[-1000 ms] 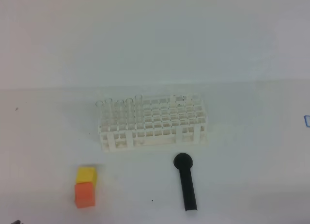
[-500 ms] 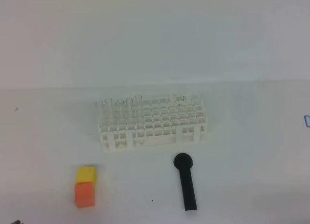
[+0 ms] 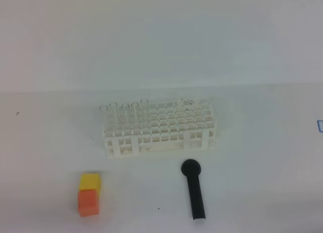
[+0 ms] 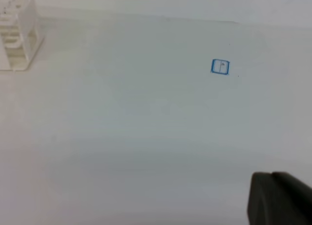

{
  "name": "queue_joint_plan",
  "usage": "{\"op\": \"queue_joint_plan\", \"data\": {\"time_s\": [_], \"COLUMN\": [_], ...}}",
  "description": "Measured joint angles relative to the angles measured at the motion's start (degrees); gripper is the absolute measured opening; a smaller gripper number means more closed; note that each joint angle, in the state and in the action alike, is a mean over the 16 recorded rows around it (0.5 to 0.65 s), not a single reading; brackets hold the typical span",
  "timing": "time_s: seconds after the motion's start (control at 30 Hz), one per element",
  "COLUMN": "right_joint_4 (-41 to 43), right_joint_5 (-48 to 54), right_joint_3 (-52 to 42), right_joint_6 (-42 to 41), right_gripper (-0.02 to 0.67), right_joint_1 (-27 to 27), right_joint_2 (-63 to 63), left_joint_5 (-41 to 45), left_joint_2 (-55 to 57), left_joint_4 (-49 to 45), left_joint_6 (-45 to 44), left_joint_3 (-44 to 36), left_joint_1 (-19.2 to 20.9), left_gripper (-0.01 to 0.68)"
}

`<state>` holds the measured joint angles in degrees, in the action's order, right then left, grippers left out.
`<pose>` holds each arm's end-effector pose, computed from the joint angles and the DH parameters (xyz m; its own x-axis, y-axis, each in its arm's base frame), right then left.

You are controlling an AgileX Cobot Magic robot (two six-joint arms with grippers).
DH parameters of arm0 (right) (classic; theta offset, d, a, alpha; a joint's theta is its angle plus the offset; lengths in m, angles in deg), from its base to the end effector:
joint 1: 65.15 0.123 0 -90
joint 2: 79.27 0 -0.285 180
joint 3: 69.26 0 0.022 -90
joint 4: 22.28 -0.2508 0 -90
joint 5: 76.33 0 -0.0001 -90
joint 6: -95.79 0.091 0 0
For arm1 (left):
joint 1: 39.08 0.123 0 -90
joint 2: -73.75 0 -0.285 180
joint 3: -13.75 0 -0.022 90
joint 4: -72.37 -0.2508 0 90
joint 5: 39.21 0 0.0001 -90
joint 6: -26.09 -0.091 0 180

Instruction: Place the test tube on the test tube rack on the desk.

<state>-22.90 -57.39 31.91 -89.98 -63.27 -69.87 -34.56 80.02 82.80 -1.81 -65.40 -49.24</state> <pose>0.0557 0.0021 0.1723 -0.2906 -0.0999 -0.9516 -0.0627 0.9944 -0.0853 0.0548 -0.0112 0.1960 0.0575 0.2952 -0.9537 0.1820 0.9362 0.3008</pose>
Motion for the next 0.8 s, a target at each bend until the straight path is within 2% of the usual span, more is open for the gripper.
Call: {"op": "queue_joint_plan", "data": {"time_s": [0.17, 0.3, 0.53, 0.8], "right_joint_4": [0.0, 0.0, 0.0, 0.0], "right_joint_5": [0.0, 0.1, 0.1, 0.1], "right_joint_3": [0.0, 0.0, 0.0, 0.0], "right_joint_6": [0.0, 0.0, 0.0, 0.0], "right_gripper": [-0.001, -0.001, -0.001, -0.001], "right_joint_1": [0.0, 0.0, 0.0, 0.0], "right_joint_2": [0.0, 0.0, 0.0, 0.0], "left_joint_5": [0.5, 4.5, 12.2, 13.6], "left_joint_2": [0.0, 0.0, 0.0, 0.0], "left_joint_4": [-4.6, -7.6, -11.2, -14.5], "left_joint_6": [22.1, 34.5, 42.6, 46.5], "left_joint_3": [0.0, 0.0, 0.0, 0.0], "left_joint_1": [0.0, 0.0, 0.0, 0.1], "left_gripper": [-0.001, -0.001, -0.001, -0.001]}}
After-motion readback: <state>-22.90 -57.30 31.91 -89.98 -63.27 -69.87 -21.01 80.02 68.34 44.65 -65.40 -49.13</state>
